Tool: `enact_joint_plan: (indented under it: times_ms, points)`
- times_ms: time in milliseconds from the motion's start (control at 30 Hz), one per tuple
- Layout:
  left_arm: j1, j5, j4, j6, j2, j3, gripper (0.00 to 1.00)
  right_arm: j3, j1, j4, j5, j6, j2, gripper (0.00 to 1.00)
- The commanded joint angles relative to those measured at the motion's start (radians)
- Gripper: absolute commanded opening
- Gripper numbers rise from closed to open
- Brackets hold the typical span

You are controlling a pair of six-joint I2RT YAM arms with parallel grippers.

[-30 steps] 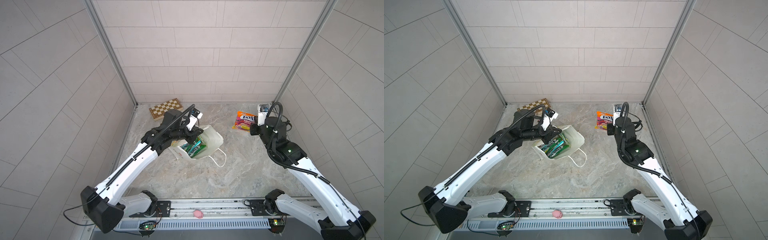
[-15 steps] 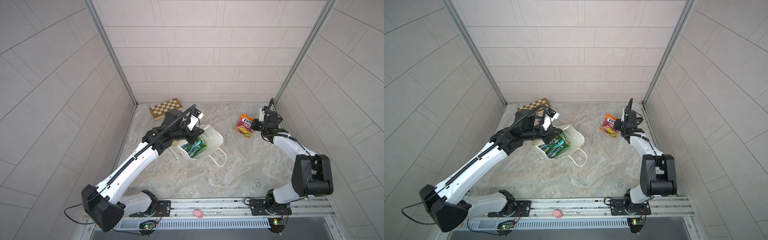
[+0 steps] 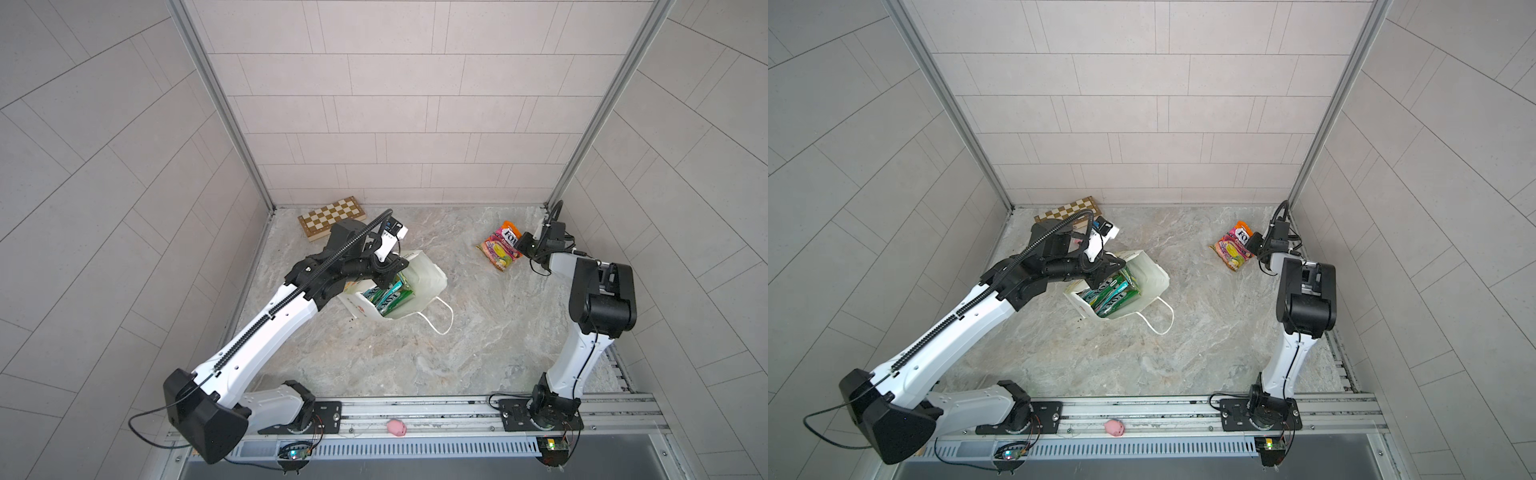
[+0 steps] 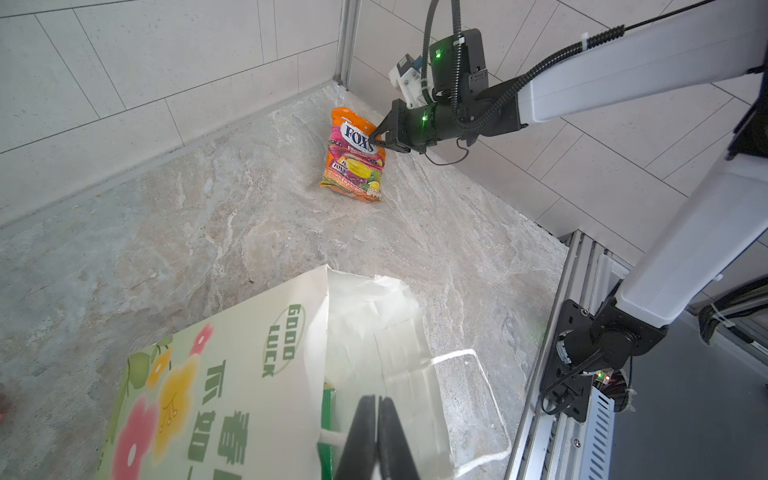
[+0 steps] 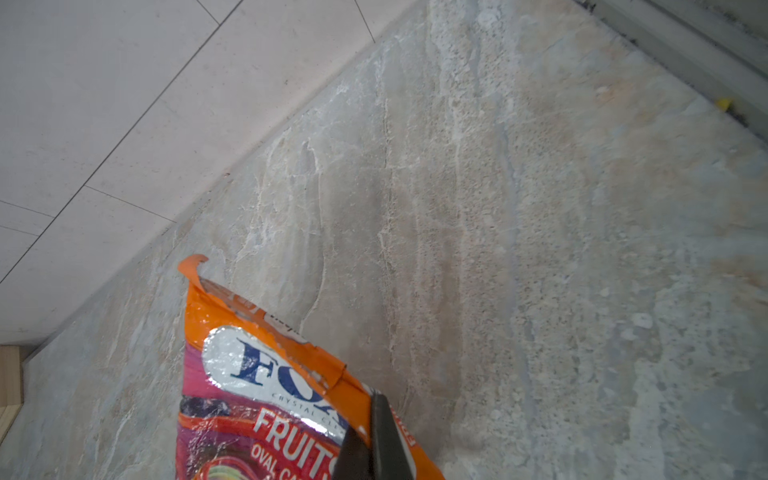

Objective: Take the snacks out of the paper bag
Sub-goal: 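Lower the orange pack onto the table beyond the bag and release it, then move the right gripper back toward the bag's open mouth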

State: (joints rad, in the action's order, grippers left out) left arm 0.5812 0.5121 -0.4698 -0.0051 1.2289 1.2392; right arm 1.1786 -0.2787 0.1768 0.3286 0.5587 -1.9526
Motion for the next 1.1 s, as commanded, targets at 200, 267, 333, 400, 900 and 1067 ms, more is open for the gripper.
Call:
enact_joint_plan:
  times_ms: [200, 267, 333, 400, 900, 1067]
  points:
    - [0.008, 0.035, 0.002, 0.013, 0.001, 0.021, 0.0, 0.052, -0.053, 0.028, -0.064, 0.131, -0.049, 0.0]
    - [0.009, 0.035, 0.002, 0.012, 0.0, 0.02, 0.0, 0.068, -0.054, 0.006, -0.066, 0.131, -0.059, 0.0]
    - [0.009, 0.035, 0.002, 0.012, 0.001, 0.02, 0.0, 0.07, -0.054, -0.005, -0.076, 0.13, -0.056, 0.09]
    - [0.008, 0.038, 0.001, 0.013, -0.002, 0.021, 0.0, 0.066, -0.054, -0.013, -0.082, 0.122, -0.043, 0.25]
    - [0.064, -0.055, -0.008, 0.013, -0.03, 0.021, 0.0, -0.25, 0.012, -0.04, -0.043, 0.014, 0.418, 0.48]
    - [0.124, -0.117, -0.022, 0.039, -0.027, 0.019, 0.0, -0.331, 0.103, -0.165, -0.02, -0.054, 0.654, 0.49]
